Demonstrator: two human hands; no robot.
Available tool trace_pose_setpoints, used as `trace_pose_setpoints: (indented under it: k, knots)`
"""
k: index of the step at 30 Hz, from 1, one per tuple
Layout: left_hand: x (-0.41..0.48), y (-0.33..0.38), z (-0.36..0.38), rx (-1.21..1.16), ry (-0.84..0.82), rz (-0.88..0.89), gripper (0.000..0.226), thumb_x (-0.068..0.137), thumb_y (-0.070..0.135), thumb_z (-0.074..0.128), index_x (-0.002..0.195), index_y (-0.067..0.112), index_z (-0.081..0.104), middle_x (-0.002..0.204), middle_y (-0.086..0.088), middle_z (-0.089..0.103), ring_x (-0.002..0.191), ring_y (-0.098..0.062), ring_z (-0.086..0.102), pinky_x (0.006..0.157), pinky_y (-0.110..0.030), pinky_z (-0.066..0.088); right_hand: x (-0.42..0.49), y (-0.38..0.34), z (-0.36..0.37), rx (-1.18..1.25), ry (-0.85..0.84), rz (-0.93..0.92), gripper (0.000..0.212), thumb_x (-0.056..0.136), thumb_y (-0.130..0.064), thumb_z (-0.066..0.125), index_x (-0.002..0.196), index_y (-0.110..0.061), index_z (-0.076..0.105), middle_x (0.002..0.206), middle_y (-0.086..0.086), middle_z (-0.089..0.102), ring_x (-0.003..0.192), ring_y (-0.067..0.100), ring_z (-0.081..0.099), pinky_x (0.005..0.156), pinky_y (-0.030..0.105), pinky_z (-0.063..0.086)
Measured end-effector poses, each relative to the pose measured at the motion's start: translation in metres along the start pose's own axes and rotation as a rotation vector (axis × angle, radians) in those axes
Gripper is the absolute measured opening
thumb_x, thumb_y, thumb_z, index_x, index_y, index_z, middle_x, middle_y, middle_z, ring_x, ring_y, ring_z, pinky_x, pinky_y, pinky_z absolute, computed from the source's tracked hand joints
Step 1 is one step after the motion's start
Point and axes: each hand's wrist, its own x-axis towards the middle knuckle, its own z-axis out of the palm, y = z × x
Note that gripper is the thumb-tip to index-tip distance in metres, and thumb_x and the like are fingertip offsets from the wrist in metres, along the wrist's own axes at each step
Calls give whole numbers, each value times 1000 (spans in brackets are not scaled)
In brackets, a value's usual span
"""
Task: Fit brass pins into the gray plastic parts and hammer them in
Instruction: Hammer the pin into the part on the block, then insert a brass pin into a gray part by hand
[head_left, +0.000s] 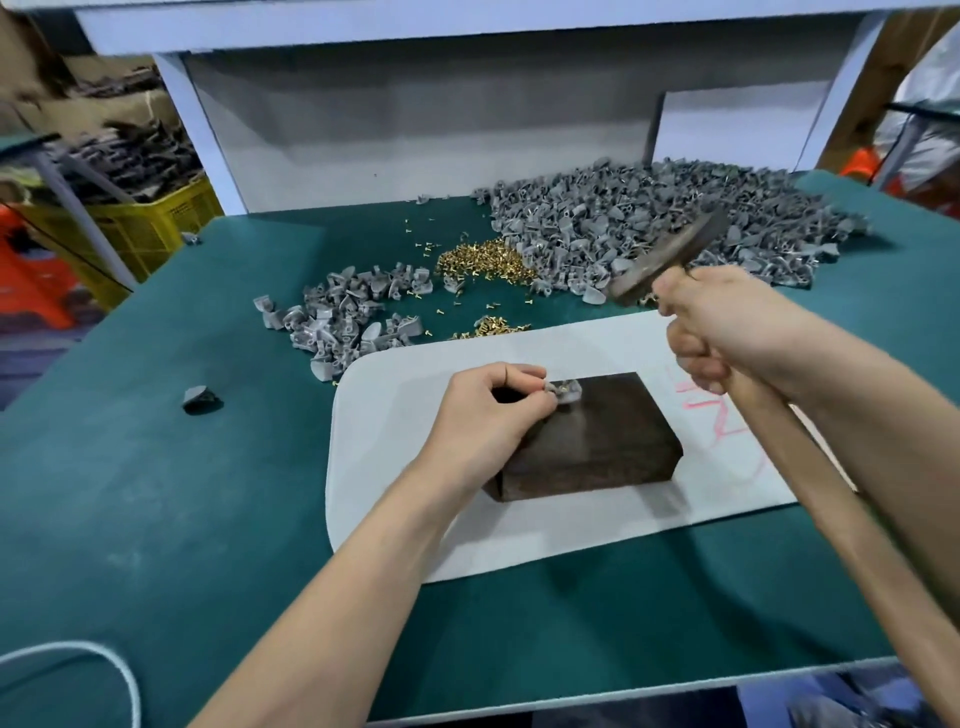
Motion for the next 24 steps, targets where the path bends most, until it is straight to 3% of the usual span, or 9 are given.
trace_pose_setpoints:
  k: [4, 8, 12, 19, 22, 24]
  knots:
    - [1, 0, 0, 11, 16, -1, 12, 82, 10, 69, 70, 12, 68, 107, 5, 67, 94, -1, 61, 85, -20, 47, 30, 26, -7, 210, -128, 187, 29, 101, -28, 32, 75, -15, 35, 37, -5, 27, 23, 8, 20, 31, 11, 23]
    - [3, -3, 0, 17, 20, 2, 13, 82, 11, 69, 69, 14, 67, 106, 7, 68, 91, 3, 61, 85, -16, 46, 40, 50, -6, 360, -208, 254, 32, 102, -27, 31, 74, -13, 36, 39, -3, 27, 22, 7, 21, 27, 11, 22]
    - [4, -4, 0, 22, 29, 2, 14, 82, 12, 70, 68, 15, 67, 105, 8, 68, 86, 7, 61, 80, -11, 45, 40, 51, -8, 388, -221, 233, 31, 102, -26, 32, 75, -11, 37, 40, -3, 28, 23, 8, 22, 27, 12, 23]
    - [1, -3, 0, 71, 12, 56, 18, 82, 8, 66, 67, 17, 63, 102, 9, 69, 91, 2, 62, 82, -16, 45, 42, 62, -9, 374, -185, 181, 27, 101, -25, 37, 79, -10, 39, 43, -1, 30, 26, 9, 25, 28, 15, 26]
    - [-9, -2, -1, 173, -43, 92, 22, 81, 6, 62, 65, 20, 56, 101, 11, 68, 96, 0, 59, 83, -17, 42, 41, 70, -6, 311, -176, 153, 22, 98, -23, 46, 81, -9, 43, 44, 1, 36, 29, 12, 30, 31, 20, 30]
    - [-13, 6, 1, 340, -20, 197, 17, 76, 17, 61, 65, 26, 52, 103, 16, 64, 105, -1, 52, 91, -21, 37, 43, 71, -2, 267, -156, 129, 20, 96, -18, 50, 81, -7, 45, 43, 2, 41, 29, 14, 35, 32, 22, 34]
